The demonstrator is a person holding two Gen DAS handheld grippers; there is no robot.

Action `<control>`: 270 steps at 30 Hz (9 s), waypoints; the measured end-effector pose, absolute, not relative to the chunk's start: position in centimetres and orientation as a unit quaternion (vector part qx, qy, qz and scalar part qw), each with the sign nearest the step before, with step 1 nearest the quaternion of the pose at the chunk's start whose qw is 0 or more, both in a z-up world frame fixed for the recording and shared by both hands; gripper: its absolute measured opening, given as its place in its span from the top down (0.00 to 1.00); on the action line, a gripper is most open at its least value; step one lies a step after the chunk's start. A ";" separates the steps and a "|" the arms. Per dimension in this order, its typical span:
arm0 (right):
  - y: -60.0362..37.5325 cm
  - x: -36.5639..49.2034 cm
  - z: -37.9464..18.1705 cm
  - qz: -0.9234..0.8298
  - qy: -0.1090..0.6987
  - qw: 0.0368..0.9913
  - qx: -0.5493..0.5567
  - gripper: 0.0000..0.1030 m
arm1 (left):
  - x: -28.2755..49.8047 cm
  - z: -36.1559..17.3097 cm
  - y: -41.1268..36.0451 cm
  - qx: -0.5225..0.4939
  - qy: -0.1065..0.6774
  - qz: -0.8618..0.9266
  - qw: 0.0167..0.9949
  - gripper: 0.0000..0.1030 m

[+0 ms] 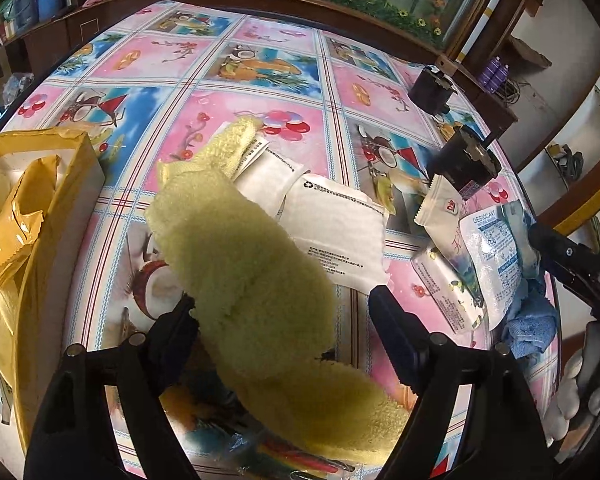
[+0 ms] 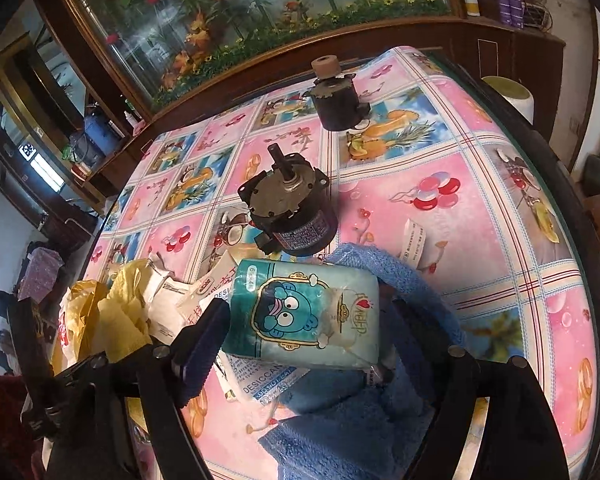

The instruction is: Organize soft objects

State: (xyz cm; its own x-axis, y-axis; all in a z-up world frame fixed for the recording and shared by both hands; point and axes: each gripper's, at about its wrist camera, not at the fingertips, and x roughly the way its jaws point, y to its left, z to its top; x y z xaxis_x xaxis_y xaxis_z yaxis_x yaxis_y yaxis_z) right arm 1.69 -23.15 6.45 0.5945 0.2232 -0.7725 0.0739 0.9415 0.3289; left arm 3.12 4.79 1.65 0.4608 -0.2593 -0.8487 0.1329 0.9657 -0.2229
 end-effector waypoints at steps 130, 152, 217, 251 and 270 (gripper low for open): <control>-16.4 0.5 5.2 0.058 0.460 0.886 0.008 0.66 | -6.0 1.6 4.9 0.000 0.458 -0.197 0.867 0.85; -13.0 -7.3 11.9 0.124 0.382 0.915 0.042 0.68 | -10.5 10.5 13.5 -0.130 0.365 -0.217 0.896 0.85; 9.4 -9.2 9.6 0.306 0.415 0.857 -0.017 0.35 | -16.8 11.9 23.4 0.053 0.135 0.163 0.976 0.19; -15.7 -6.3 6.7 0.035 0.456 0.886 0.077 0.27 | -17.1 11.0 17.6 -0.095 0.306 -0.078 0.944 0.19; -22.2 -8.1 10.0 -0.088 0.367 0.924 0.068 0.00 | -14.4 8.2 12.9 -0.088 0.409 -0.173 0.892 0.19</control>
